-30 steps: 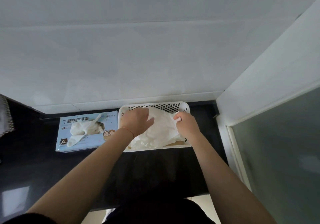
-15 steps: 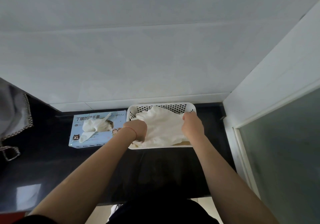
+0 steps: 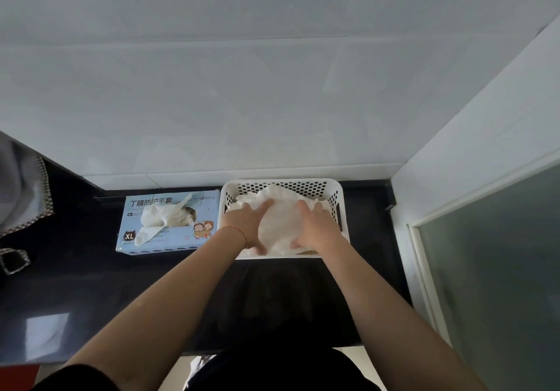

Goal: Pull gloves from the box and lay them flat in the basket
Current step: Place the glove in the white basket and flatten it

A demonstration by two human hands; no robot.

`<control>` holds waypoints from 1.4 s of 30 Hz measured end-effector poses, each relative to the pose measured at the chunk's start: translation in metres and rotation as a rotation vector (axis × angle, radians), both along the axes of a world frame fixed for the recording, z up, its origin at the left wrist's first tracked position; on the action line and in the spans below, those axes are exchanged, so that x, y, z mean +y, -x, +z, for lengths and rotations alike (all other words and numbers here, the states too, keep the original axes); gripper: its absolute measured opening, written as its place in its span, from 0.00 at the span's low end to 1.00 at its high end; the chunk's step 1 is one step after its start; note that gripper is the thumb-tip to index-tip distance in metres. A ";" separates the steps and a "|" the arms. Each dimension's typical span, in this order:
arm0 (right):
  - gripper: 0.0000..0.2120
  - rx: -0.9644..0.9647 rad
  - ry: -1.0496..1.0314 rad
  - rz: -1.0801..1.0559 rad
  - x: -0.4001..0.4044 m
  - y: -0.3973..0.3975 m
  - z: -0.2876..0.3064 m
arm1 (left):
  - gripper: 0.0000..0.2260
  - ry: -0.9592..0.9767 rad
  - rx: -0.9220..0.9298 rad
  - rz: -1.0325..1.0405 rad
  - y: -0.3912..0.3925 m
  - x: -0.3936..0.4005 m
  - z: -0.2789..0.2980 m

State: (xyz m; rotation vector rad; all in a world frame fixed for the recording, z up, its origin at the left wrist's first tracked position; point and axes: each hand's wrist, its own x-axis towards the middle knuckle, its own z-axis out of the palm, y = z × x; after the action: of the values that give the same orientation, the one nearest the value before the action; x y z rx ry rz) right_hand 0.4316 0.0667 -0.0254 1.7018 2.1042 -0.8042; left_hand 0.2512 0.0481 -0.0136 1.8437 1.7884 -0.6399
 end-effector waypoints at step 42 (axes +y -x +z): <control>0.09 0.401 -0.095 -0.149 -0.028 0.226 0.060 | 0.11 -0.677 -0.397 0.557 0.223 -0.035 0.059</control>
State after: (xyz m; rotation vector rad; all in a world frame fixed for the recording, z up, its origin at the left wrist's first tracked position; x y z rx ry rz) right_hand 0.2056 0.0390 0.0342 1.8927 2.3190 -1.1927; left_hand 0.0283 0.0134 0.0452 1.5432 2.2300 0.5633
